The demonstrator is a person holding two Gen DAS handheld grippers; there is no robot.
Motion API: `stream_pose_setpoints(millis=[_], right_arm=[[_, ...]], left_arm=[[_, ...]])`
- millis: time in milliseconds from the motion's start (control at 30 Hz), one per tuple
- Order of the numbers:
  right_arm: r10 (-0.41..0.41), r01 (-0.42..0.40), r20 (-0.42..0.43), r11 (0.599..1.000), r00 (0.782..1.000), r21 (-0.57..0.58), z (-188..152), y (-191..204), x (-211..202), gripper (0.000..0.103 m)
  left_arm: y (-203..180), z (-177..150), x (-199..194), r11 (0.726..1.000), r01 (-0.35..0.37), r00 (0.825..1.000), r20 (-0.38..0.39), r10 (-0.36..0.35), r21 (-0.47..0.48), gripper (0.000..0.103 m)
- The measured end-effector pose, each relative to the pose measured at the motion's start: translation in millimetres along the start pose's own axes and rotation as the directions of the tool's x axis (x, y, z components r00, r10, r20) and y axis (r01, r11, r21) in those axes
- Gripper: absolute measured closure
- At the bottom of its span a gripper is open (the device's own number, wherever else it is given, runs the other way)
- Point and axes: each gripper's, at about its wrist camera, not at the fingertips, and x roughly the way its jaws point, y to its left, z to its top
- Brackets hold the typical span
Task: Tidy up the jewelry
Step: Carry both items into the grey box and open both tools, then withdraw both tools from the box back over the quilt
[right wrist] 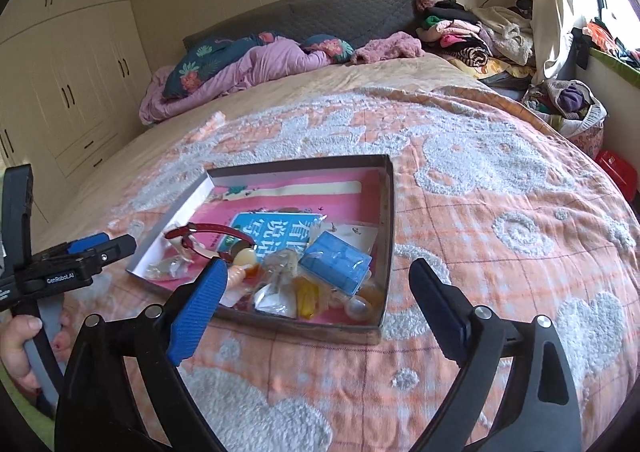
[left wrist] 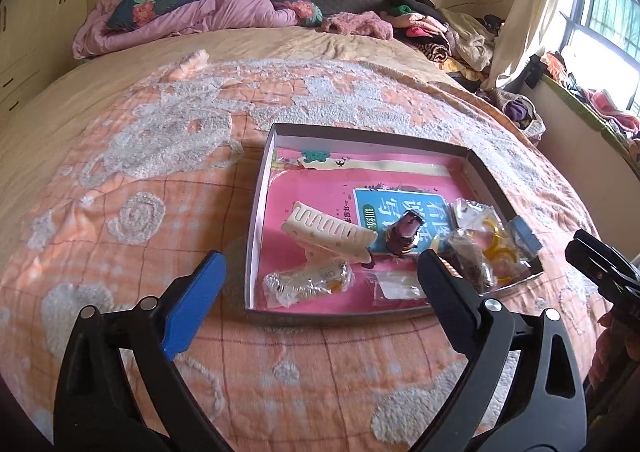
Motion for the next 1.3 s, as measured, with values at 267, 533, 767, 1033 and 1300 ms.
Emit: stream_pose_setpoints(millis=[267,533,767,1033,1300], right_arm=[[0.018,-0.017,0.053,1.0,0.998,-0.016,-0.4,9.1,-38.6,0.008],[0.04,-0.037,0.083,0.999,0.996,-0.039,-9.5,16.7,-73.0,0.005],[0.05,-0.047,0.066,0.998,0.997,-0.049,-27.5,22.8,-93.6,0.005],[0.028,-0.027,0.01,0.997,1.0,-0.072,-62.4,32.9,-96.0,0.005],[0.014,-0.016,-0.017,0.997,1.0,-0.07,-83.0,37.0,-94.4,0.005]], left_arm=[[-9.6,-4.8,-32.1,1.0,0.008,1.0,0.03,-0.008,-0.008,0.01],[-17.7,-18.6,-67.2,1.0,0.017,0.997,0.074,-0.017,-0.004,0.01],[-29.6,-47.9,-91.1,0.999,-0.003,0.995,0.1,-0.001,0.034,0.01],[-36.4,-80.7,-100.0,0.999,0.009,0.995,0.097,-0.013,0.046,0.01],[-36.6,-93.3,-97.3,1.0,0.011,0.997,0.076,-0.013,0.023,0.01]])
